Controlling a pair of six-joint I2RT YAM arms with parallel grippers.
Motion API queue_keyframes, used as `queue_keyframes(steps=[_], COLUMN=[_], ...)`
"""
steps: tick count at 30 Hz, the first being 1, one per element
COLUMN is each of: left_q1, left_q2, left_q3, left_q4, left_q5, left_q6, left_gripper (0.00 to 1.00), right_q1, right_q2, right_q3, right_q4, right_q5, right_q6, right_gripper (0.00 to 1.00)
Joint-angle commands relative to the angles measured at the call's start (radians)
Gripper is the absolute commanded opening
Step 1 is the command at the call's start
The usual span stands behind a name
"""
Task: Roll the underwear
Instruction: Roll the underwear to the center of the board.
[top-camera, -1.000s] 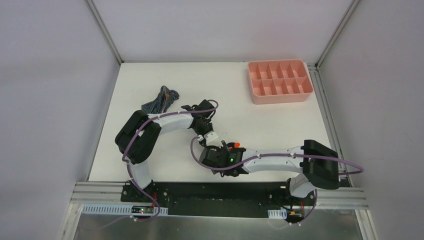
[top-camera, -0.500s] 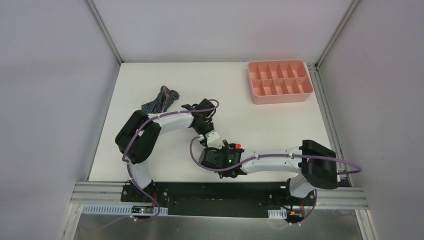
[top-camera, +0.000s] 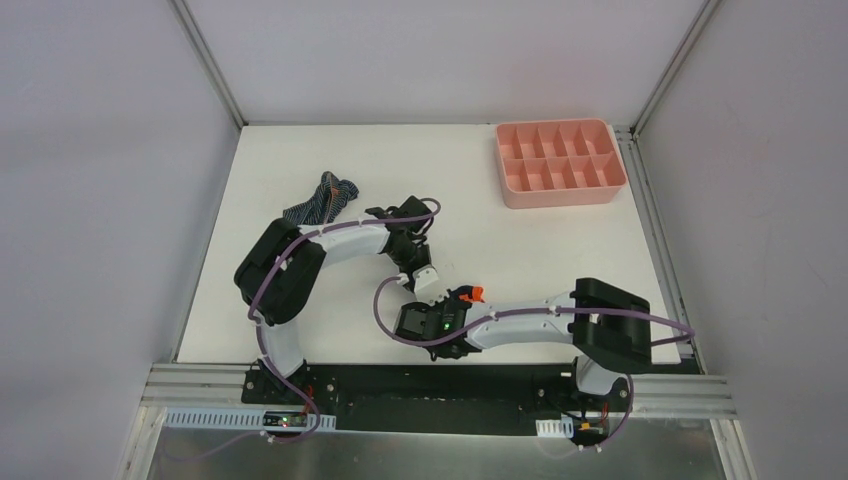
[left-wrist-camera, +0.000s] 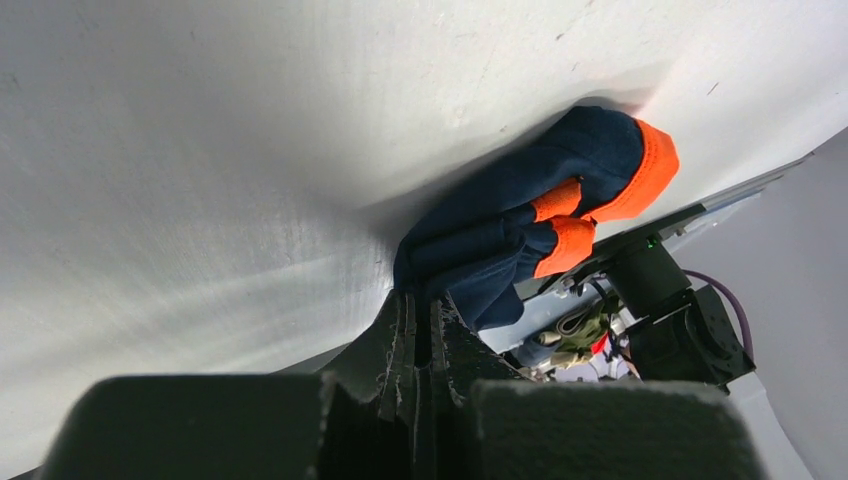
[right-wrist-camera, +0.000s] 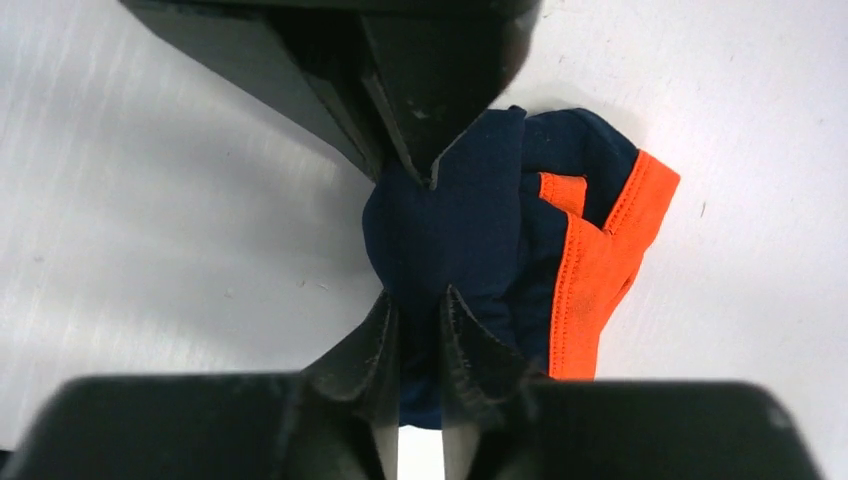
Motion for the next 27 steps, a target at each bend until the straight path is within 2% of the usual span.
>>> queue_keyframes(steps=[1, 2, 4, 5, 9, 12, 18, 24, 27], left_q1=[-0.002, 0.001, 0.013, 0.020, 0.060, 0.098, 0.125, 0.125, 0.122], left_q2=[-0.001, -0.002, -0.013, -0.021, -0.065, -0.099, -0.125, -0.122, -0.122], left_q3=[0.042, 0.045, 0.051, 0.055, 0.070, 0.076, 0.080, 0.067, 0.063], left_q4=[-0.028, -0.028, -0.028, -0.028, -0.028, -0.028, -0.029, -0.028, -0.028], left_q5=[0.033, 0.034, 0.032, 0.029, 0.019, 0.014, 0.028, 0.055, 0.086], left_q6=[-0.011, -0.019, -0.038, -0.047, -0.066, -0.072, -0.068, -0.045, -0.022], left_gripper=[0.00, 0.00, 0.00, 0.03, 0.32, 0.44, 0.47, 0.59, 0.59], right_q1=[-0.012, -0.018, -0.040, -0.061, -0.160, -0.262, -0.398, -0.504, -0.592], right_q2=[-0.030, -0.051, -0.097, -0.130, -0.322, -0.431, -0.514, -0.552, -0.571], right_q3=[-0.048, -0.065, -0.112, -0.147, -0.319, -0.400, -0.517, -0.629, -0.707], right_q4=[0.002, 0.019, 0.069, 0.117, 0.367, 0.471, 0.613, 0.754, 0.851], right_q5=[0.031, 0.022, -0.006, -0.046, -0.277, -0.449, -0.655, -0.796, -0.903], right_q6=[0.060, 0.061, 0.062, 0.059, 0.017, 0.052, 0.162, 0.279, 0.333], right_gripper=[0.07, 0.02, 0.00, 0.00, 0.00, 0.00, 0.00, 0.00, 0.00])
